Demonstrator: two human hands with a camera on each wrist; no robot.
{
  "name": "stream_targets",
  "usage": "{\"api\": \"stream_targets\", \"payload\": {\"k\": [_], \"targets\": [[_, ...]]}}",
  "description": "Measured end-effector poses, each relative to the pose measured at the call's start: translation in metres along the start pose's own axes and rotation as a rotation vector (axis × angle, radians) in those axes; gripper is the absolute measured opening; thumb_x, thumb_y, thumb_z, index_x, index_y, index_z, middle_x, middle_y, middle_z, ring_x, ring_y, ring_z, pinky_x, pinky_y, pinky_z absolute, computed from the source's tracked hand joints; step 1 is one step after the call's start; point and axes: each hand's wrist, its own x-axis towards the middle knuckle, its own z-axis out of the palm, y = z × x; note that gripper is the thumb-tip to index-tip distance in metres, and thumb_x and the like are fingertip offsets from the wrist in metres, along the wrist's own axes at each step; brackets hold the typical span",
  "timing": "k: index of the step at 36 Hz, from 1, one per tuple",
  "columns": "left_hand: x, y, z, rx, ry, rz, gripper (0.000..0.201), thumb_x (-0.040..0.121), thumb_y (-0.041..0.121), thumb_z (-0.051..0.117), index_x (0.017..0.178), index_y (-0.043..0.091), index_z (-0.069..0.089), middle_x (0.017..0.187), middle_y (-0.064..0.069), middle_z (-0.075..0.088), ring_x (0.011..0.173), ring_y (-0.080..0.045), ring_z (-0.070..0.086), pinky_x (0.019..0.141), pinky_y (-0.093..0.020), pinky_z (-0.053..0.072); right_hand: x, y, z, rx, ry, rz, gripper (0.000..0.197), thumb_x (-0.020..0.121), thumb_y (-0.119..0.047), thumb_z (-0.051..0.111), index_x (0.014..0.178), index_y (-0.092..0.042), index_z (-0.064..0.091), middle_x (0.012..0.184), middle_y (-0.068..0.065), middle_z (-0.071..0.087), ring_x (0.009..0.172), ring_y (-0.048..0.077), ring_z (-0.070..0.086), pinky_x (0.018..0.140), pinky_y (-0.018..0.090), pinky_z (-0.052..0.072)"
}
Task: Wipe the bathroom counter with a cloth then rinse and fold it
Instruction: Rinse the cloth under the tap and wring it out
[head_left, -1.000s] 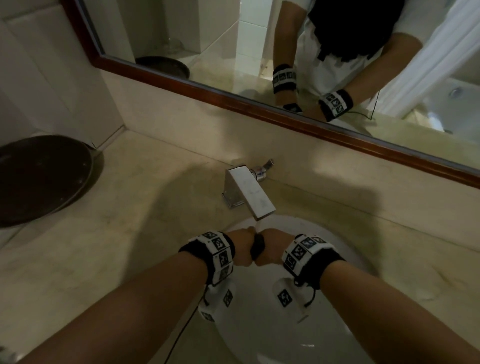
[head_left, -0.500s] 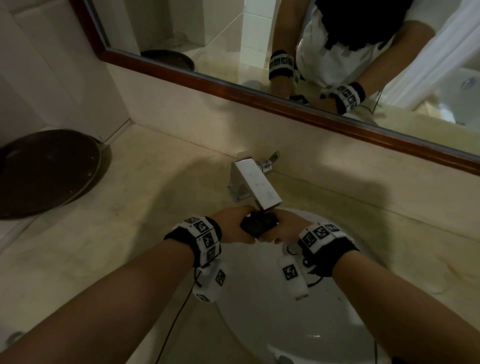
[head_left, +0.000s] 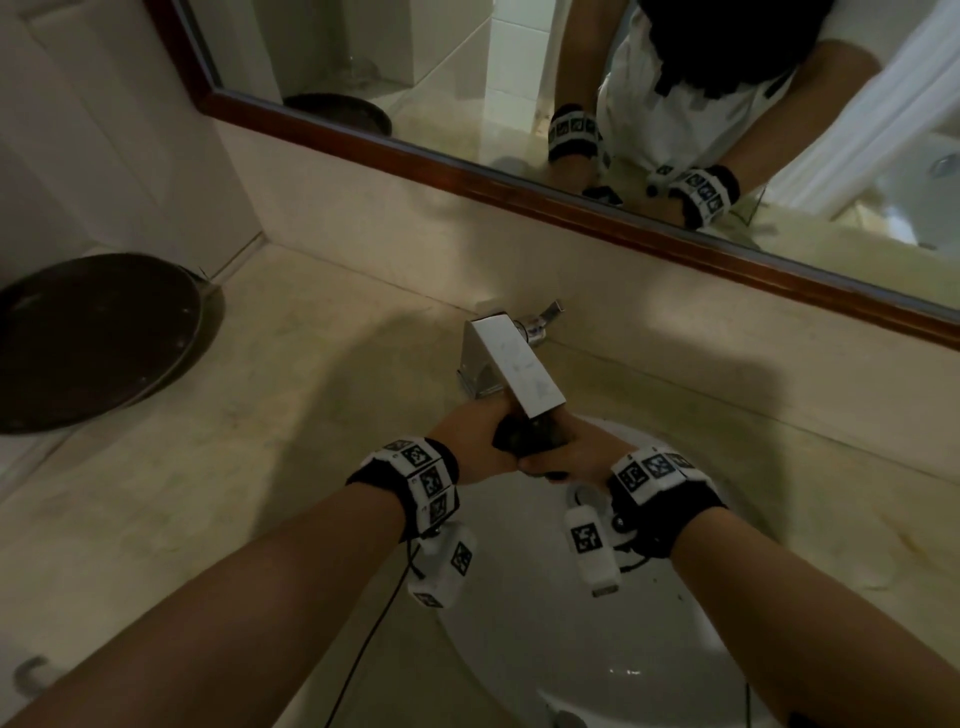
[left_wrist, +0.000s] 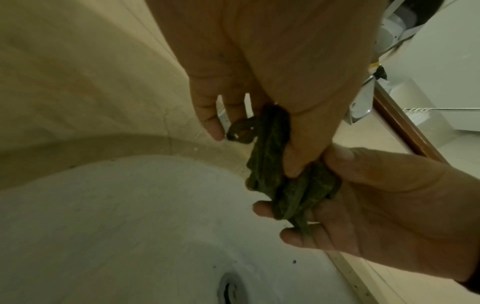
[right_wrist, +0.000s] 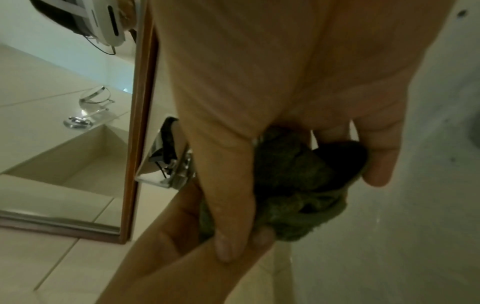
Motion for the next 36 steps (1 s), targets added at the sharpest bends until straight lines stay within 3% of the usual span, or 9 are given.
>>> {"api": "stream_targets", "payload": {"k": [6, 11, 14, 18, 22, 25, 29, 33, 36], "targets": [[0.000, -0.005, 0.005, -0.109, 0.069, -0.038, 0.057, 0.086, 0.019, 0.066, 0.137, 0.018, 0.040, 0.131, -0.008, 0.056, 0.120, -0.028, 0.053, 0.091, -0.026, 0.039, -0.006, 0.002, 0.000, 0.032, -0.002, 0.121, 0.012, 0.085, -0.016, 0.068, 0.094, -0.018, 0.061, 0.084, 0.010, 0.063, 0.072, 0.022, 0.059, 0.074, 0.036, 0.051], [0.004, 0.003, 0.015, -0.200, 0.089, -0.078, 0.039, 0.096, 0.013, 0.048, 0.136, 0.012, 0.044, 0.136, -0.012, 0.051, 0.124, -0.028, 0.048, 0.099, -0.026, 0.035, 0.004, 0.001, 0.001, 0.149, 0.064, 0.178, 0.006, 0.085, -0.017, 0.069, 0.085, -0.014, 0.063, 0.086, 0.012, 0.064, 0.077, 0.026, 0.059, 0.083, 0.041, 0.052], [0.007, 0.009, 0.017, -0.354, 0.042, -0.142, 0.037, 0.094, 0.011, 0.047, 0.131, 0.014, 0.048, 0.128, -0.013, 0.056, 0.114, -0.031, 0.054, 0.099, -0.041, 0.044, 0.007, 0.002, 0.005, 0.269, 0.124, 0.154, 0.014, 0.083, -0.005, 0.067, 0.097, -0.008, 0.064, 0.093, 0.017, 0.065, 0.087, 0.030, 0.062, 0.094, 0.048, 0.051], [0.008, 0.009, 0.018, -0.495, 0.012, -0.233, 0.041, 0.089, 0.020, 0.050, 0.130, 0.022, 0.049, 0.126, -0.010, 0.059, 0.109, -0.032, 0.058, 0.097, -0.048, 0.048, 0.005, 0.004, 0.009, 0.378, 0.064, 0.134, 0.022, 0.083, 0.000, 0.067, 0.099, -0.015, 0.064, 0.097, 0.015, 0.068, 0.089, 0.028, 0.066, 0.083, 0.042, 0.057], [0.007, 0.001, 0.015, -0.345, -0.019, -0.171, 0.051, 0.089, 0.016, 0.055, 0.138, 0.022, 0.042, 0.135, -0.005, 0.053, 0.122, -0.025, 0.051, 0.102, -0.036, 0.041, 0.004, 0.006, 0.010, 0.380, 0.042, 0.185, 0.023, 0.078, 0.000, 0.071, 0.100, -0.008, 0.065, 0.087, 0.013, 0.068, 0.077, 0.024, 0.066, 0.070, 0.033, 0.059], [0.003, -0.004, 0.005, -0.226, -0.241, -0.124, 0.075, 0.080, 0.018, 0.064, 0.145, 0.023, 0.029, 0.136, -0.005, 0.050, 0.117, -0.024, 0.052, 0.094, -0.034, 0.046, 0.002, 0.008, 0.014, 0.251, -0.012, 0.243, 0.014, 0.079, 0.003, 0.068, 0.092, -0.004, 0.065, 0.076, 0.012, 0.064, 0.063, 0.018, 0.064, 0.057, 0.026, 0.055], [-0.005, -0.005, 0.002, 0.085, -0.475, -0.121, 0.096, 0.078, 0.019, 0.073, 0.150, 0.026, 0.010, 0.141, -0.003, 0.045, 0.121, -0.022, 0.050, 0.093, -0.031, 0.045, 0.008, 0.011, 0.024, -0.025, -0.124, 0.316, 0.013, 0.082, -0.010, 0.069, 0.092, -0.003, 0.065, 0.075, 0.006, 0.060, 0.069, 0.018, 0.058, 0.088, 0.039, 0.049], [-0.008, 0.004, 0.007, 0.435, -0.594, -0.096, 0.051, 0.081, 0.023, 0.072, 0.126, 0.012, 0.053, 0.118, -0.010, 0.062, 0.106, -0.028, 0.059, 0.084, -0.033, 0.047, 0.011, 0.010, 0.041, -0.146, -0.237, 0.353, 0.013, 0.074, -0.020, 0.079, 0.072, -0.019, 0.065, 0.063, -0.006, 0.063, 0.071, 0.015, 0.059, 0.078, 0.031, 0.053], [-0.009, 0.000, 0.017, 0.523, -0.675, -0.134, 0.028, 0.086, 0.027, 0.065, 0.107, 0.008, 0.065, 0.094, -0.008, 0.063, 0.083, -0.024, 0.057, 0.079, -0.035, 0.048, 0.010, 0.008, 0.054, -0.257, -0.265, 0.416, 0.024, 0.073, -0.024, 0.078, 0.056, -0.019, 0.062, 0.056, -0.003, 0.059, 0.059, 0.017, 0.054, 0.069, 0.030, 0.048]]}}
